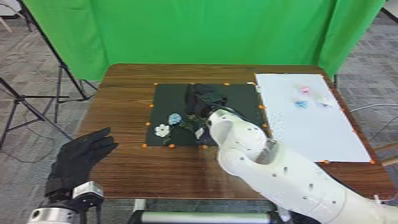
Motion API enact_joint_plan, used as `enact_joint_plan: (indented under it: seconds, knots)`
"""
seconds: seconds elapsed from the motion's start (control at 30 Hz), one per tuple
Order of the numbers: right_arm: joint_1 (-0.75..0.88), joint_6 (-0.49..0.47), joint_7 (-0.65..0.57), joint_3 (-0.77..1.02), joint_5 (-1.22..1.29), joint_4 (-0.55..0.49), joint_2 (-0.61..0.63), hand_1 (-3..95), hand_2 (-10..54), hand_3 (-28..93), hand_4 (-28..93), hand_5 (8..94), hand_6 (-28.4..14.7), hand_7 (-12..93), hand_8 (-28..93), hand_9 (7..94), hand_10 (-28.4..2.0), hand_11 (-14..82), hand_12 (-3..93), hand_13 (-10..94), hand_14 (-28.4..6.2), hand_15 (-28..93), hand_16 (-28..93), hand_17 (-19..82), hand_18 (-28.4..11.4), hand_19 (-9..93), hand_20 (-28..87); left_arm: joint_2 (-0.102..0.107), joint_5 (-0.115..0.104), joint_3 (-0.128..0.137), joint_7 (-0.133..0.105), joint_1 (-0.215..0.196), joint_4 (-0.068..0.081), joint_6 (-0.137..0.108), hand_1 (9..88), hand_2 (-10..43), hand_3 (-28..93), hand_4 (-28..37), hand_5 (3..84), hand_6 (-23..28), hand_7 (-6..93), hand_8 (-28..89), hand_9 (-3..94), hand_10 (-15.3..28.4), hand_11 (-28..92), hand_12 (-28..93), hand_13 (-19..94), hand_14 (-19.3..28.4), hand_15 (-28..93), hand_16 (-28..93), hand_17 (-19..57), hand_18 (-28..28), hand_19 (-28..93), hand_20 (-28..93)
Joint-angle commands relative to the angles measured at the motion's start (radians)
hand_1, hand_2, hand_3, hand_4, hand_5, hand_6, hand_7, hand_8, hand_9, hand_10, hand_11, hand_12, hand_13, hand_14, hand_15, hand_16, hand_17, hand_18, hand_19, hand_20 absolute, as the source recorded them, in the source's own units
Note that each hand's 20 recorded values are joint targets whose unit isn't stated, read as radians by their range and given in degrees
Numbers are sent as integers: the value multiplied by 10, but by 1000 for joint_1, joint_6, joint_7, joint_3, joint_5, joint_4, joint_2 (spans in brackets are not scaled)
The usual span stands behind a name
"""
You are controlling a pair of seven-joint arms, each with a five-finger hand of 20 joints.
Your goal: Arrange flowers
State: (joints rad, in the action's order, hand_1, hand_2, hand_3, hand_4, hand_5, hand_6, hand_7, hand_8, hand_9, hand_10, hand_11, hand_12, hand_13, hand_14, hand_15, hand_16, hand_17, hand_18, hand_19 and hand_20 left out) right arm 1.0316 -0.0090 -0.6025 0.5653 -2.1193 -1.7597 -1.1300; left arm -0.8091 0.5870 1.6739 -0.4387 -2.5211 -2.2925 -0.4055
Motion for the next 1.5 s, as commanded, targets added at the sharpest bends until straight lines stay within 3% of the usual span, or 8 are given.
enact_joint_plan:
  seconds: [0.03, 0.27, 0.33, 0.43, 0.57, 0.7, 1.03, 1.5]
  knots:
    - [-2, 20, -8, -12, -78, 112, -97, 576, -95, 772, -283, 770, -17, 316, 9, 887, -70, 182, 389, 773, -44, 611, 310, 306, -220, 893, 21, 65, -40, -29, -23, 35, 10, -5, 284, 78, 794, -167, 511, 163, 150, -93, 427, 239, 410, 84, 312, 284, 649, -154, -100, 218, 610, 112]
    - [42, 18, -21, 6, -127, 153, -96, 575, -95, 771, -283, 767, -16, 320, 6, 886, -71, 182, 388, 771, -45, 610, 311, 304, -218, 887, 25, 43, -35, -9, -6, 25, 11, 0, 283, 77, 793, -166, 510, 163, 150, -92, 427, 238, 411, 84, 311, 284, 648, -154, -100, 218, 610, 112]
    - [47, 17, -32, 9, -136, 157, -93, 574, -95, 773, -283, 767, -15, 321, 5, 885, -73, 182, 388, 770, -45, 610, 311, 302, -217, 885, 26, 17, -5, 3, 40, 39, 12, 24, 283, 77, 794, -165, 510, 163, 150, -92, 427, 238, 411, 84, 311, 284, 648, -154, -100, 218, 610, 112]
    - [48, 20, -31, 10, -168, 174, -98, 571, -95, 775, -283, 765, -15, 324, 4, 885, -73, 180, 386, 768, -45, 607, 311, 299, -217, 882, 29, 12, -2, 3, 48, 44, 13, 27, 283, 77, 794, -166, 510, 163, 150, -92, 427, 239, 411, 84, 312, 284, 649, -154, -100, 218, 610, 112]
    - [32, 59, -36, 0, -219, 212, -104, 569, -95, 776, -283, 759, -11, 324, 1, 880, -75, 177, 385, 761, -45, 604, 312, 295, -215, 876, 29, -19, 40, 8, 95, 68, 18, 58, 285, 78, 796, -166, 510, 163, 150, -92, 427, 239, 411, 84, 312, 284, 648, -154, -99, 218, 610, 112]
    - [52, 45, -46, 19, -226, 225, -109, 565, -95, 775, -283, 746, -13, 329, -3, 870, -78, 178, 386, 741, -44, 599, 319, 282, -214, 870, 29, -39, 49, -5, 102, 84, 20, 62, 289, 82, 798, -161, 510, 162, 151, -93, 429, 238, 411, 84, 313, 284, 649, -154, -99, 218, 610, 112]
    - [56, 29, -27, 21, -187, 171, -118, 512, -95, 776, -283, 704, -25, 334, -18, 819, -89, 196, 374, 686, -57, 612, 315, 242, -219, 854, 32, -77, 70, 13, 132, 78, 19, 82, 285, 78, 796, -163, 510, 163, 151, -93, 426, 237, 412, 84, 313, 284, 649, -154, -99, 218, 610, 112]
    - [49, -1, -19, 12, -210, 157, -111, 475, -95, 787, -283, 679, -33, 324, -18, 756, -109, 266, 338, 638, -89, 660, 282, 209, -232, 832, 67, -14, 19, -11, 79, 72, 18, 45, 283, 76, 798, -161, 510, 162, 152, -93, 426, 237, 413, 83, 312, 284, 648, -154, -99, 218, 610, 112]
